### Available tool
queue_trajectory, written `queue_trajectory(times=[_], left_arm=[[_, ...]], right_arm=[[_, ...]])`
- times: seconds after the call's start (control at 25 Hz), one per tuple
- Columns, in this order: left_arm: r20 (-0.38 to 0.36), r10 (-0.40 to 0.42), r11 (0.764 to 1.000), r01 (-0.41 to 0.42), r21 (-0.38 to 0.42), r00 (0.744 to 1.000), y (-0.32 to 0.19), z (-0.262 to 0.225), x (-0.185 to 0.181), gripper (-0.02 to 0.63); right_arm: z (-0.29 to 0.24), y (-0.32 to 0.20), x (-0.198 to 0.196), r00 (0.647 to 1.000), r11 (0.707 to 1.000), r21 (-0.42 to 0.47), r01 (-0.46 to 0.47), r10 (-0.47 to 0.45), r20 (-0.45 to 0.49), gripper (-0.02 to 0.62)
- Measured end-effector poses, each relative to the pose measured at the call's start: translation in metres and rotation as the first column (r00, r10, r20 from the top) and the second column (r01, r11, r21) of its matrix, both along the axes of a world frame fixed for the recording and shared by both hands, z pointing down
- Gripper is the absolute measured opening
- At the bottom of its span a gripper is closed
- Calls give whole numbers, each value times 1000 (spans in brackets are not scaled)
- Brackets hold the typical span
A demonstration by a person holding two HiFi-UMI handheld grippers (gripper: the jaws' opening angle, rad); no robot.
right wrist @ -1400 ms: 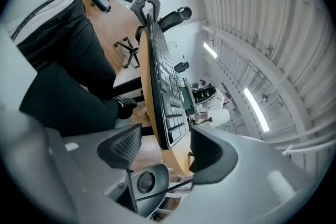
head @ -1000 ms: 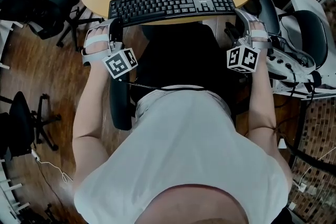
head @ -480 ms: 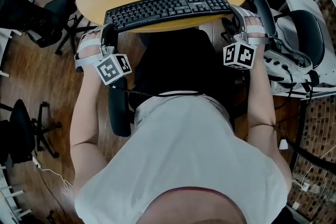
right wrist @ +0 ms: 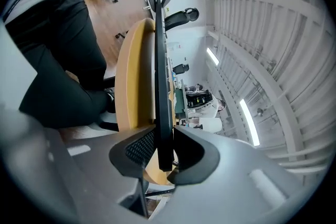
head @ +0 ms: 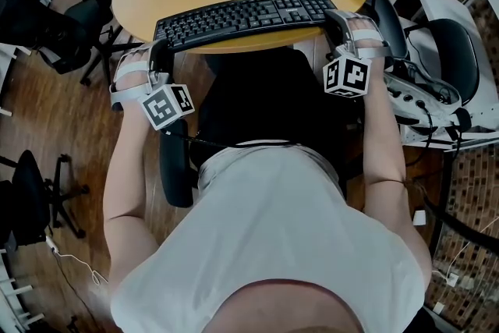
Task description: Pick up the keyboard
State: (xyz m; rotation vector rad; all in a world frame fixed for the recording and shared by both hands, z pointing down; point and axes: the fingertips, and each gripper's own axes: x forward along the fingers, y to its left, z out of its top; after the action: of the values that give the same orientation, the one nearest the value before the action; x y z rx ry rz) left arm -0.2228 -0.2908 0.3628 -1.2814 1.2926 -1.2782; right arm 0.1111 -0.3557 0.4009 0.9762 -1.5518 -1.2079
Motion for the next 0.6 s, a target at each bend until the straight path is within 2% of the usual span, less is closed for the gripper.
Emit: queue_trajectory(times=[0.36,0.6], left_arm=[[-12,-3,999,3,35,1000,0,-7,0,393],[-11,-5,997,5,79,1000,1,-18,0,393]], right_arm=[[-8,3,2,1000,999,27,-17,17,-16,81],[-24,6,2,1000,996,83,-22,23,-20,83]])
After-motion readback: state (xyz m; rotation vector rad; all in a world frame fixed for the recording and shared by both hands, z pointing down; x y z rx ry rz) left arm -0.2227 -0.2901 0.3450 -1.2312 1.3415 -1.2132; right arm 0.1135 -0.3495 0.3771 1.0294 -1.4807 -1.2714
